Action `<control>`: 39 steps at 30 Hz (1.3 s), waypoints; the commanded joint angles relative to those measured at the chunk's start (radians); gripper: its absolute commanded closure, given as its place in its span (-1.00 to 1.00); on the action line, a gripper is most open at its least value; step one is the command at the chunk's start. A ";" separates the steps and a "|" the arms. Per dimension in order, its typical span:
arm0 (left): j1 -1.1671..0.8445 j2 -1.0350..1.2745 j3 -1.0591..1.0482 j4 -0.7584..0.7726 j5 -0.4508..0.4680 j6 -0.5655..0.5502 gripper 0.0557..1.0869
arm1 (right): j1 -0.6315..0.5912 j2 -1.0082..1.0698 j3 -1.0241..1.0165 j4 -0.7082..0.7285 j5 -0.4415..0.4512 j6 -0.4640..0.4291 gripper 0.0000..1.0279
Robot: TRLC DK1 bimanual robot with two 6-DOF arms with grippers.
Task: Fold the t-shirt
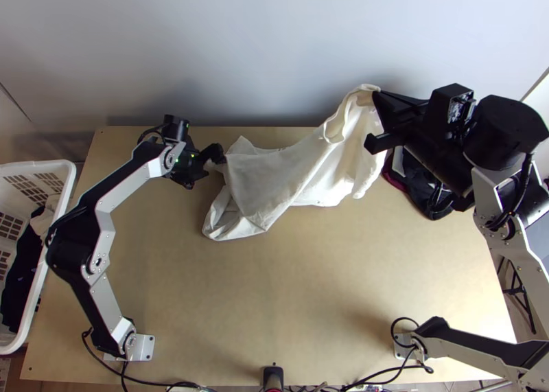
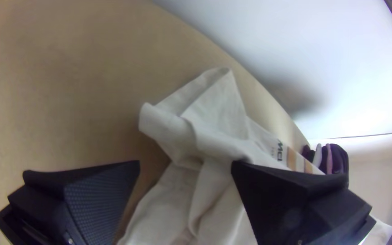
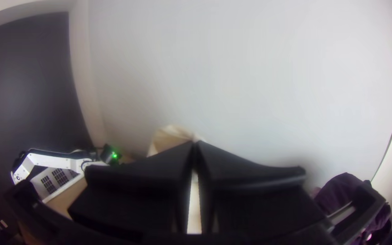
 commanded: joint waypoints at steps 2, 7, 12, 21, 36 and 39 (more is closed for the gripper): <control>-0.042 -0.050 0.030 -0.005 0.047 -0.060 -0.90 | -0.003 -0.008 -0.025 0.012 0.001 -0.002 0.95; -0.050 -0.019 0.031 0.000 0.046 -0.058 -0.90 | -0.003 -0.011 -0.024 0.018 0.001 -0.010 0.95; -0.059 0.007 0.047 0.003 0.046 -0.069 -0.90 | -0.005 -0.019 -0.025 0.018 0.002 -0.013 0.95; -0.044 0.011 0.036 -0.002 0.038 -0.047 -0.90 | -0.006 -0.019 -0.027 0.021 0.002 -0.014 0.95; 0.050 -0.038 -0.064 0.024 0.037 0.006 -0.90 | -0.003 -0.010 -0.039 0.036 0.001 -0.025 0.95; 0.026 -0.009 -0.051 0.041 0.031 -0.004 -0.90 | -0.003 -0.011 -0.035 0.039 0.002 -0.028 0.95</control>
